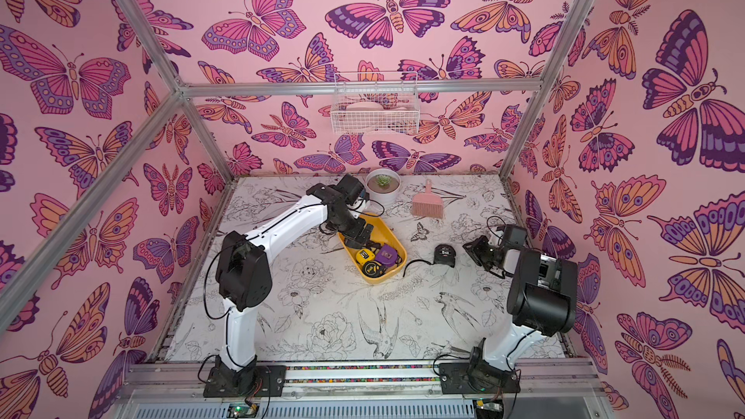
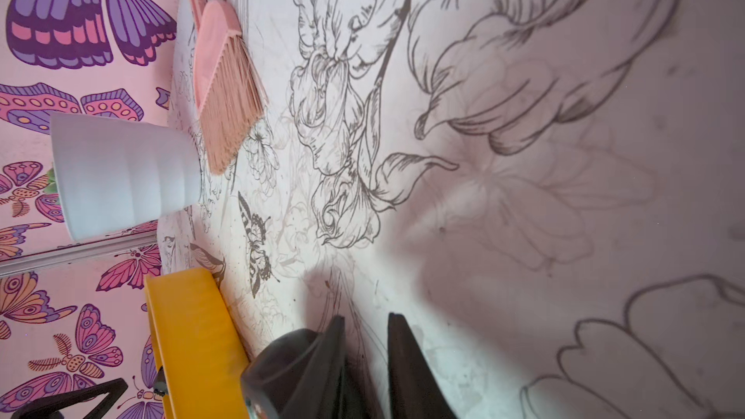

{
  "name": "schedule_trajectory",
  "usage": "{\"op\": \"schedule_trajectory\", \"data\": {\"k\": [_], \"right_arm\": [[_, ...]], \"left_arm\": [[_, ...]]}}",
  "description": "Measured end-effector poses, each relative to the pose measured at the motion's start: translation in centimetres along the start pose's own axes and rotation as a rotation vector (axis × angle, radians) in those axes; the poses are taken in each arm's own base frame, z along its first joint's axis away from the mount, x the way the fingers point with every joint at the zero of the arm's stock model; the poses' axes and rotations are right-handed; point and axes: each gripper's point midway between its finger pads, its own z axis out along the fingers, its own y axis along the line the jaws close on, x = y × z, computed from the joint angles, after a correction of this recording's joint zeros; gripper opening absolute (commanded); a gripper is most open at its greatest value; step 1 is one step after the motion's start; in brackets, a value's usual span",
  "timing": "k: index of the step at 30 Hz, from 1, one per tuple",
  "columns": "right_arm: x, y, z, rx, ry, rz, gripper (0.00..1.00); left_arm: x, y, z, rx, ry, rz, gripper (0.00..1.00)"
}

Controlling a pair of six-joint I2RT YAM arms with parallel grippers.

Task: Take the tape measure out of the storage box
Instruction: Place the tape measure at the center of the board, then pick up the tape measure from the storage box.

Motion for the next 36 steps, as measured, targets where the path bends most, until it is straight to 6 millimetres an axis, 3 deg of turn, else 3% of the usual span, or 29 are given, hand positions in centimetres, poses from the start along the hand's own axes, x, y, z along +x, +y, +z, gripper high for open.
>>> {"op": "schedule_trajectory", "data": {"k": [5,11,14,17,22,28,36], "right_arm": [[0.5,1.2,-0.9,0.005,-0.017,-0.049,0.57],[2.4,9.4,-3.4,-0.057,-0.051,-0.302,0.68],[3.8,12.2,-3.5,-0.083,-0.022,-0.384,0.76],[5.2,12.7,-3.6,-0.082,0.015,-0.399,0.83],[6.7,13.0,-4.4,-0.072,0.047,-0.419,0.86],[7.2,13.7,-5.5,-0.082,0.041,-0.439,0.86],[7.7,13.5,-5.5,-0.076,0.058,-0.436,0.86]], "left_arm": [[0.3,0.1,-0.1,-0.008,0.015,0.000,0.99],[-0.7,-0.5,-1.4,-0.021,0.007,0.013,0.99],[-1.1,-0.8,-0.9,-0.020,0.030,0.026,0.99],[-0.8,-0.8,1.0,-0.028,0.091,0.038,1.00],[1.7,0.1,4.0,-0.062,0.222,0.033,0.99],[1.8,0.5,4.5,-0.090,0.240,0.025,0.99],[1.4,1.4,6.0,-0.138,0.248,0.010,0.94]]}}
